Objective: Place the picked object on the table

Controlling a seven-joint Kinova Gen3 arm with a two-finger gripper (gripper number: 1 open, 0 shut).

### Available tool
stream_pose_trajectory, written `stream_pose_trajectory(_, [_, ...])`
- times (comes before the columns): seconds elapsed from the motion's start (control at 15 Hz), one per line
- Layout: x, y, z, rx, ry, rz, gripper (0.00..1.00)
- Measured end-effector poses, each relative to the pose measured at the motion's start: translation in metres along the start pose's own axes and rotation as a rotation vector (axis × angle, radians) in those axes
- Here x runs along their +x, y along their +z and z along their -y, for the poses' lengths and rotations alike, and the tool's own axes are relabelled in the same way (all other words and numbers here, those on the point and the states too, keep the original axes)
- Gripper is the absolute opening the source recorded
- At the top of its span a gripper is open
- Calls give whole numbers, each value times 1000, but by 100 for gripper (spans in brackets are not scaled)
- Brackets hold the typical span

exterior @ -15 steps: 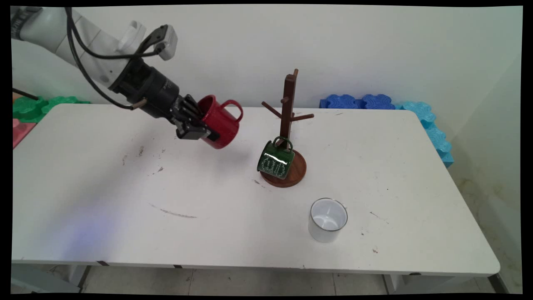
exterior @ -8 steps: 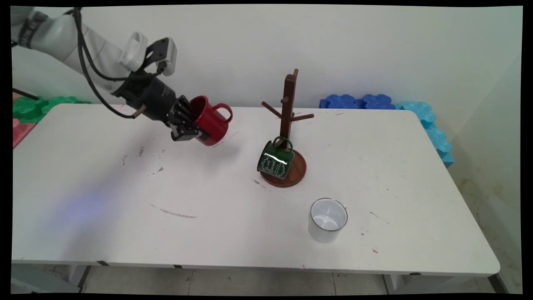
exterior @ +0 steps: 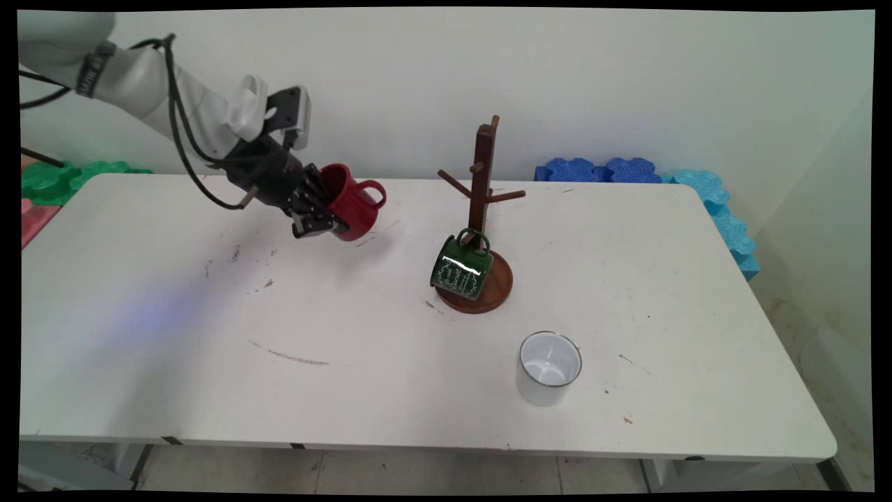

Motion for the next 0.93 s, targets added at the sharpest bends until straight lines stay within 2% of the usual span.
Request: stream_pose_trajectory(0.93, [-23, 80, 30, 17, 66, 123, 0])
